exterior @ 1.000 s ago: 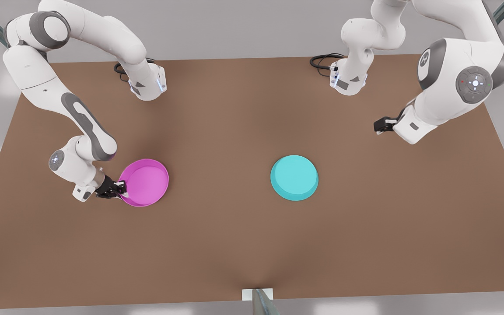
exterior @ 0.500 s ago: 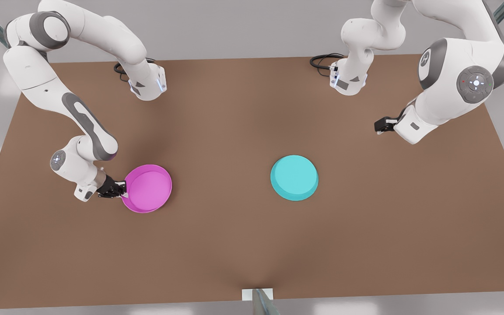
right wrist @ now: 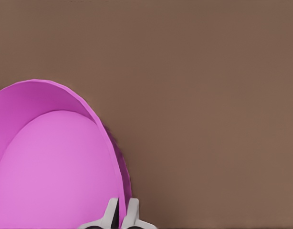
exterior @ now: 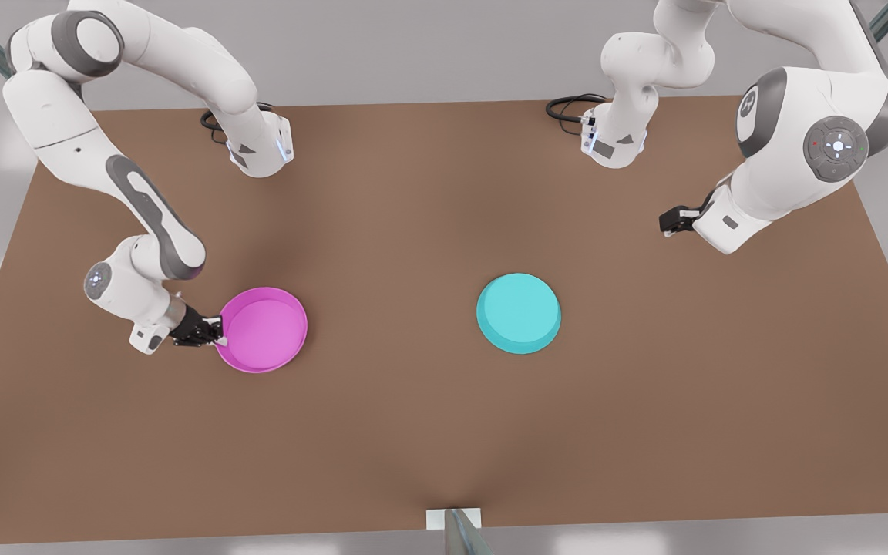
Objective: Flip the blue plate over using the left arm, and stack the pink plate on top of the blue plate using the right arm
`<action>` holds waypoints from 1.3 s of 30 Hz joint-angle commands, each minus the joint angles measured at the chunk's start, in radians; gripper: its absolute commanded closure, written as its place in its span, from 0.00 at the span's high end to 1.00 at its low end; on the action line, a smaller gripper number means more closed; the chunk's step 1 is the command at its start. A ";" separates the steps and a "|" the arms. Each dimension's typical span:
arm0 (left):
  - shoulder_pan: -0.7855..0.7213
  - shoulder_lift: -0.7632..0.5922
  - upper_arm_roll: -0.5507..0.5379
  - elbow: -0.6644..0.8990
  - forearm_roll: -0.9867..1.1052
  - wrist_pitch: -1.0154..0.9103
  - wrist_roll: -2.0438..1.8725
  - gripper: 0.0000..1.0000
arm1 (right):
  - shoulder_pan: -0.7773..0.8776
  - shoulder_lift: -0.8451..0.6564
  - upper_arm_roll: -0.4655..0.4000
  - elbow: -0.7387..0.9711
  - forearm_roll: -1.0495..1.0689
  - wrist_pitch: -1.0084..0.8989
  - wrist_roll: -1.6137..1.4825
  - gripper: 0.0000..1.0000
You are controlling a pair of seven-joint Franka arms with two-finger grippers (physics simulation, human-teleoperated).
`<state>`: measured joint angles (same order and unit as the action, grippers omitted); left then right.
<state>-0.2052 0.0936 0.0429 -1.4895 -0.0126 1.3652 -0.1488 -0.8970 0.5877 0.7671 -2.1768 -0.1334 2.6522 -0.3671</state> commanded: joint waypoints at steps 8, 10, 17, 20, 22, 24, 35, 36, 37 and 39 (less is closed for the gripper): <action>0.001 0.000 0.000 0.000 0.002 0.000 0.000 1.00 | -0.010 -0.011 0.037 0.000 0.051 -0.038 0.020 0.21; 0.000 0.000 0.000 0.002 0.003 0.000 0.000 1.00 | -0.031 -0.015 0.064 0.000 0.069 -0.049 0.022 0.21; 0.000 0.000 0.000 0.000 0.005 0.000 0.000 1.00 | 0.029 -0.052 0.089 0.003 0.196 -0.048 0.023 0.21; 0.001 0.000 0.000 0.002 0.006 0.000 0.000 1.00 | 0.089 -0.071 0.086 0.011 0.264 -0.044 0.031 0.21; 0.001 0.000 0.000 0.002 0.007 0.000 0.000 1.00 | 0.134 -0.083 0.080 0.012 0.302 -0.043 0.031 0.21; 0.003 0.000 0.000 0.002 0.007 0.000 0.000 1.00 | 0.176 -0.095 0.073 0.014 0.350 -0.040 0.033 0.21; 0.003 -0.002 0.000 0.002 0.007 0.000 0.000 1.00 | 0.624 -0.169 -0.180 0.075 0.627 -0.038 0.051 0.21; 0.004 -0.002 0.000 0.002 0.007 0.000 0.002 1.00 | 0.690 -0.175 -0.219 0.078 0.663 -0.038 0.056 0.21; 0.004 -0.002 0.000 0.002 0.007 0.000 0.002 1.00 | 0.773 -0.181 -0.281 0.098 0.699 -0.038 0.057 0.21; 0.004 -0.002 0.000 0.002 0.007 0.000 0.000 1.00 | 0.912 -0.183 -0.377 0.118 0.764 -0.038 0.060 0.21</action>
<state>-0.2010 0.0921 0.0429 -1.4880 -0.0062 1.3652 -0.1488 0.0549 0.4050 0.3626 -2.0553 0.6586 2.6138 -0.3110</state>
